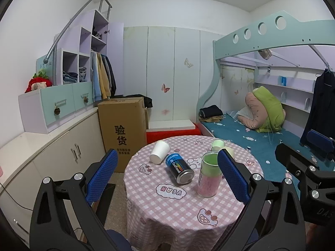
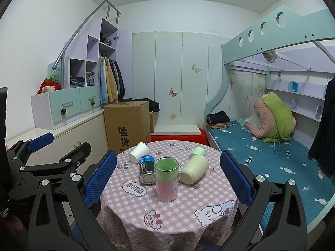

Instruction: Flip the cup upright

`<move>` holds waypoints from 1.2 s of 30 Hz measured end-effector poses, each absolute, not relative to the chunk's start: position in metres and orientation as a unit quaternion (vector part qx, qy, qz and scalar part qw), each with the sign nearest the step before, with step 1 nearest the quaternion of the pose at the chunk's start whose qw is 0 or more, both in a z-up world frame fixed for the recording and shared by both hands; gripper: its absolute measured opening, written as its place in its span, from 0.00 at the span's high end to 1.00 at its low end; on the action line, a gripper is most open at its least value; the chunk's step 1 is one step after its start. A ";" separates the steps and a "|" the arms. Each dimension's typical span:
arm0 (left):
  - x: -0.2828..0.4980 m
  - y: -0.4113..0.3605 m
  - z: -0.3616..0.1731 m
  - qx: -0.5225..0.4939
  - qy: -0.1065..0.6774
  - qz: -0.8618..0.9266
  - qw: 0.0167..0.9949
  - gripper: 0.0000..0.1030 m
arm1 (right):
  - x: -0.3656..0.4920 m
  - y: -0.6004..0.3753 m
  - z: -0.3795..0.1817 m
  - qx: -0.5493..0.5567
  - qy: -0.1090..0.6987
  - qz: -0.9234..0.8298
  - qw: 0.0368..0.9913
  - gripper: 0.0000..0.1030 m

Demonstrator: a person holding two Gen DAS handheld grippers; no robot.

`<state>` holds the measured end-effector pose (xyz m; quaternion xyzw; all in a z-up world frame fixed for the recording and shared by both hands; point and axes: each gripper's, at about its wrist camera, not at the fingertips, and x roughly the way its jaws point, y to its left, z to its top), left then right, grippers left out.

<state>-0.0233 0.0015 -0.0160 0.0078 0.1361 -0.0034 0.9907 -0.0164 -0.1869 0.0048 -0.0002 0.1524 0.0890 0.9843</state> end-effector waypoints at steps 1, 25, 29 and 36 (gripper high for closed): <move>-0.022 0.001 -0.016 0.008 0.137 -0.004 0.991 0.07 | -0.015 -0.187 0.003 0.000 0.153 0.089 0.984 0.07; -0.020 0.001 -0.017 0.008 0.139 -0.003 0.990 0.07 | -0.008 -0.181 -0.005 0.009 0.164 0.091 0.982 0.07; -0.018 0.000 -0.018 0.008 0.140 -0.004 0.990 0.07 | -0.006 -0.180 -0.006 0.010 0.166 0.091 0.982 0.07; -0.018 0.000 -0.017 0.009 0.140 -0.003 0.990 0.07 | -0.004 -0.182 -0.006 0.011 0.166 0.091 0.982 0.07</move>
